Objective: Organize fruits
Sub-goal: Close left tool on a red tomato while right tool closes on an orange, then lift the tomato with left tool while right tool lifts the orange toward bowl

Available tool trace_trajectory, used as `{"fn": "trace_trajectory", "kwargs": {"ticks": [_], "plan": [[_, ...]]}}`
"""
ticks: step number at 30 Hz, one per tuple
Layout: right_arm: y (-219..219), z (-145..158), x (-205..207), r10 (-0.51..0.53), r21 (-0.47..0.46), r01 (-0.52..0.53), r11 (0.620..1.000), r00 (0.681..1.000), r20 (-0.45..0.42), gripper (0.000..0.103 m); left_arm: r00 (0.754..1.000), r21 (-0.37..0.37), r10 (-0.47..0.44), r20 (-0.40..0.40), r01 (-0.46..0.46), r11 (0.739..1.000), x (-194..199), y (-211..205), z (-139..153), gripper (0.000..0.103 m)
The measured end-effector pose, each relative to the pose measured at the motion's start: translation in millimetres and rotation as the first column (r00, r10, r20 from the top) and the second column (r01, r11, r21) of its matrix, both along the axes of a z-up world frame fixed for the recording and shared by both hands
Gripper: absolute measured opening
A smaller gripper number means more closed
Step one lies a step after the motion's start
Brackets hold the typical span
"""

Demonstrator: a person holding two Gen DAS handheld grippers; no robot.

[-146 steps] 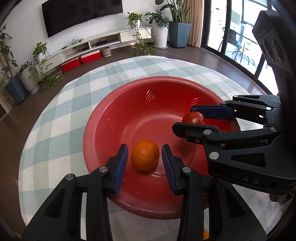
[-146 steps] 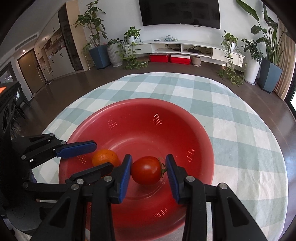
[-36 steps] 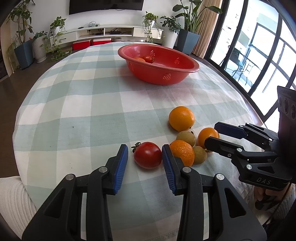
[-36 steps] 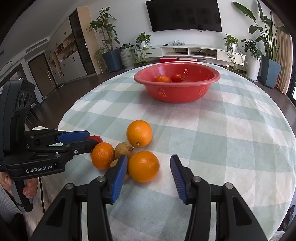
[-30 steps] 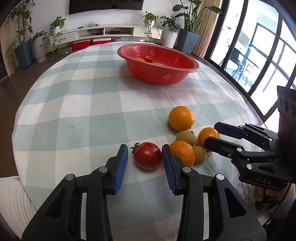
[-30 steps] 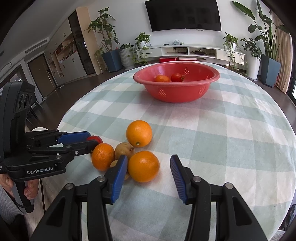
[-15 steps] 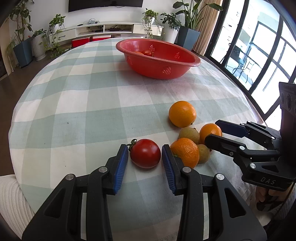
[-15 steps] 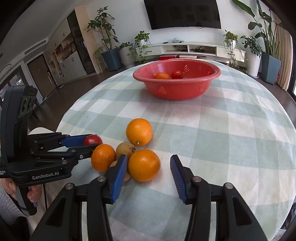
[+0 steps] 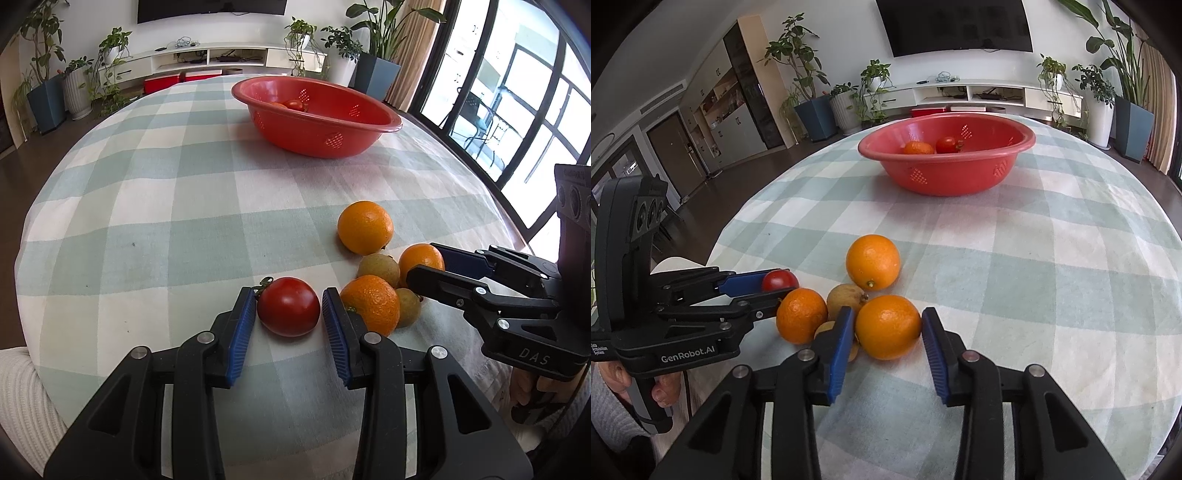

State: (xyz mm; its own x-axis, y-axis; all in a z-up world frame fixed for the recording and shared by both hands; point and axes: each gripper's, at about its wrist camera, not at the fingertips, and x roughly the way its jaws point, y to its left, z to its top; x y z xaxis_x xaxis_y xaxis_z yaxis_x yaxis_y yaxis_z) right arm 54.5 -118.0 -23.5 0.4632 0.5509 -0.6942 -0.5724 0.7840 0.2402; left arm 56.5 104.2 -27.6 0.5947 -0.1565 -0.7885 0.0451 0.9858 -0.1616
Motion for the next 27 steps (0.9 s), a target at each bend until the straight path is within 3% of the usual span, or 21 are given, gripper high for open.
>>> {"fn": "trace_trajectory", "kwargs": {"ticks": [16, 27], "plan": [[-5.8, -0.1, 4.5, -0.024, 0.041, 0.025, 0.999, 0.999, -0.024, 0.040, 1.000, -0.062, 0.008, 0.002, -0.008, 0.998, 4.5, 10.5, 0.0, 0.031], [-12.9, 1.9, 8.1, -0.038, 0.086, 0.041, 0.995, 0.998, -0.042, 0.040, 1.000, -0.062, 0.008, 0.015, -0.007, 0.998, 0.6, 11.1, 3.9, 0.031]]}}
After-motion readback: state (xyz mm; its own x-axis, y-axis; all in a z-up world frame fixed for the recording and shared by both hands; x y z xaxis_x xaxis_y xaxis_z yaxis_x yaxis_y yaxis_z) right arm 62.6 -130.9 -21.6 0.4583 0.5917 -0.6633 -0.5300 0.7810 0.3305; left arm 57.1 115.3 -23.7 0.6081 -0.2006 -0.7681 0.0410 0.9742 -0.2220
